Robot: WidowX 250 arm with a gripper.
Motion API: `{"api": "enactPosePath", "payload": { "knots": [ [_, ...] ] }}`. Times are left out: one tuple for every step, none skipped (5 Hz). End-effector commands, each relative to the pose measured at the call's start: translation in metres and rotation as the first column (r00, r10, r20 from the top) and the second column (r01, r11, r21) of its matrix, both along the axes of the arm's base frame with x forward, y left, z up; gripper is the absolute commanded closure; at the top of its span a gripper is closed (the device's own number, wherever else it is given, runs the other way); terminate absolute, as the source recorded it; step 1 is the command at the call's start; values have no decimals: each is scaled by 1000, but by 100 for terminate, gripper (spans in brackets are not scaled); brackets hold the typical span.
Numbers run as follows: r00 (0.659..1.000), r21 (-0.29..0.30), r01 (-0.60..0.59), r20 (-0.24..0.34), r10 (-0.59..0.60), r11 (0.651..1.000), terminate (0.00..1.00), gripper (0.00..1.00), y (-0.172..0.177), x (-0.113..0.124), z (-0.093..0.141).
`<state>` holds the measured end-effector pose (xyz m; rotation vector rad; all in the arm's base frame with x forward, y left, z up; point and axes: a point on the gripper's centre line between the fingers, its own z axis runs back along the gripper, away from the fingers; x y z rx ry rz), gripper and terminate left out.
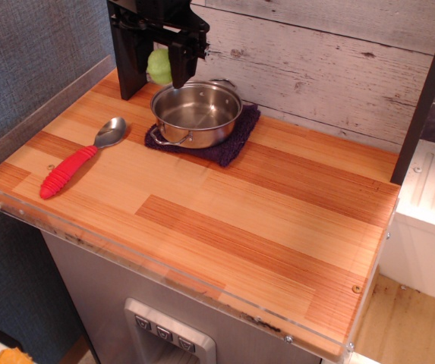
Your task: Place the green broccoli inside the silver pot.
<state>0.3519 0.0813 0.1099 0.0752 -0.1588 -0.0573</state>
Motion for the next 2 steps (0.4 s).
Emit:
{"api": "enactPosePath", "payload": {
  "knots": [
    [1000,17,3,13,-3,1000,0,0,0,13,0],
    [1000,7,3,25,-3,1000,0,0,-2,11,2]
  ]
}}
